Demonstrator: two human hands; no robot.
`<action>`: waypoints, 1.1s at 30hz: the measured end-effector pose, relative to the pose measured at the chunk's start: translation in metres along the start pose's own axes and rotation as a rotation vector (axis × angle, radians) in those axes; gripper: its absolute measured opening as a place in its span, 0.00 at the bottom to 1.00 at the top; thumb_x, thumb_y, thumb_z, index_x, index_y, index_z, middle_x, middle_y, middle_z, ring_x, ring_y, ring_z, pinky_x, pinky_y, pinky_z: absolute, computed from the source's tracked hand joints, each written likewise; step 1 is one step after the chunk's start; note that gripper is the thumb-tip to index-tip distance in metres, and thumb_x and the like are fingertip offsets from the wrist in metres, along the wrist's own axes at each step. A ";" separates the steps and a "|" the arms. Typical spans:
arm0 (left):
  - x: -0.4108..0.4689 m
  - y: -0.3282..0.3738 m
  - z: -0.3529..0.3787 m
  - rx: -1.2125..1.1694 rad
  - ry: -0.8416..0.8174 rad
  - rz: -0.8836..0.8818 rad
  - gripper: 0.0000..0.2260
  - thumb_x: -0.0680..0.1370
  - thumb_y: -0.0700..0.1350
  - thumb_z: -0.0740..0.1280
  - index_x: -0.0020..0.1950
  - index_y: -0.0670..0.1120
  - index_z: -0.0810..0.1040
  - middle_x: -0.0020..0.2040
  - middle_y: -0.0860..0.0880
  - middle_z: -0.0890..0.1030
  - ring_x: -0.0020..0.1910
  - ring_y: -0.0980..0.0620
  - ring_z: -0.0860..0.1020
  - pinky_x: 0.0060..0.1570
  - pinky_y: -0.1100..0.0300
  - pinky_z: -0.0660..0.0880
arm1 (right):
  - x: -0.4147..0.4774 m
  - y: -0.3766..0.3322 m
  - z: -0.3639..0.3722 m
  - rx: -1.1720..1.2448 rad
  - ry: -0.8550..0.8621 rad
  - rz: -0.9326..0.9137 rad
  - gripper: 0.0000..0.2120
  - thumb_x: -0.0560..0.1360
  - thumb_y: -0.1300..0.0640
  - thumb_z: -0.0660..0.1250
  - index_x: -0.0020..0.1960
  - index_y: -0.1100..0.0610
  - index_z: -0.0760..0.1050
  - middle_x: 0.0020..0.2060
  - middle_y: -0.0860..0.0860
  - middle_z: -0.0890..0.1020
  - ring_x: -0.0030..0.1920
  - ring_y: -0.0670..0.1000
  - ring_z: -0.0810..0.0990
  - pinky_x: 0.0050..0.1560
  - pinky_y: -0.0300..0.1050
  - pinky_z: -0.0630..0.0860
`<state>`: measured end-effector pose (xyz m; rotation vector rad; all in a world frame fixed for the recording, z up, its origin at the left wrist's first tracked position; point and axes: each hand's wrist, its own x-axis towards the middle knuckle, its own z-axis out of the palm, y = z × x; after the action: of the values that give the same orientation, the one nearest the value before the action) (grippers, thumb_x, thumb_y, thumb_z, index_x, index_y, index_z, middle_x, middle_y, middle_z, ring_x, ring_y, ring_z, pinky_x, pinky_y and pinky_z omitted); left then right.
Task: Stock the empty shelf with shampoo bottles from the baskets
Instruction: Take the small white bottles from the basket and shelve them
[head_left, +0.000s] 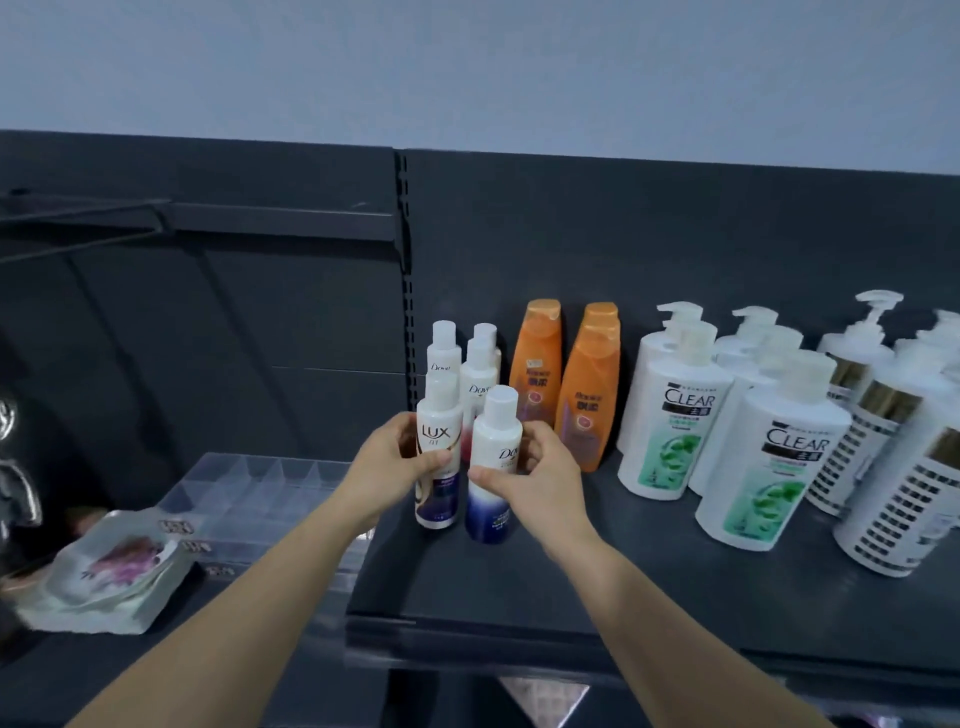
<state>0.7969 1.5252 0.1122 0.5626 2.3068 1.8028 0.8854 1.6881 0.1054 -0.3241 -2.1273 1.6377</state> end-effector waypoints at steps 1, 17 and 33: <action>0.007 -0.003 -0.002 0.009 -0.004 0.002 0.16 0.73 0.37 0.73 0.59 0.47 0.76 0.54 0.51 0.83 0.55 0.52 0.80 0.59 0.50 0.76 | 0.006 0.003 0.005 0.002 0.008 0.007 0.24 0.62 0.61 0.82 0.53 0.50 0.76 0.49 0.45 0.85 0.50 0.43 0.83 0.55 0.43 0.80; 0.087 -0.026 -0.019 0.016 -0.111 0.107 0.17 0.73 0.38 0.73 0.56 0.54 0.77 0.56 0.52 0.82 0.57 0.53 0.80 0.62 0.48 0.75 | 0.054 0.016 0.039 -0.131 0.101 -0.015 0.23 0.65 0.58 0.80 0.50 0.40 0.72 0.46 0.41 0.83 0.48 0.38 0.82 0.52 0.40 0.80; 0.100 -0.024 -0.012 0.326 -0.027 0.240 0.16 0.76 0.43 0.70 0.63 0.49 0.75 0.55 0.49 0.76 0.54 0.50 0.75 0.52 0.57 0.70 | 0.059 0.022 0.051 -0.322 0.132 -0.034 0.23 0.68 0.50 0.78 0.58 0.53 0.74 0.50 0.43 0.82 0.50 0.44 0.80 0.53 0.49 0.79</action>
<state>0.6960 1.5479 0.1029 0.9415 2.6292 1.4978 0.8082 1.6765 0.0853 -0.4775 -2.2778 1.2159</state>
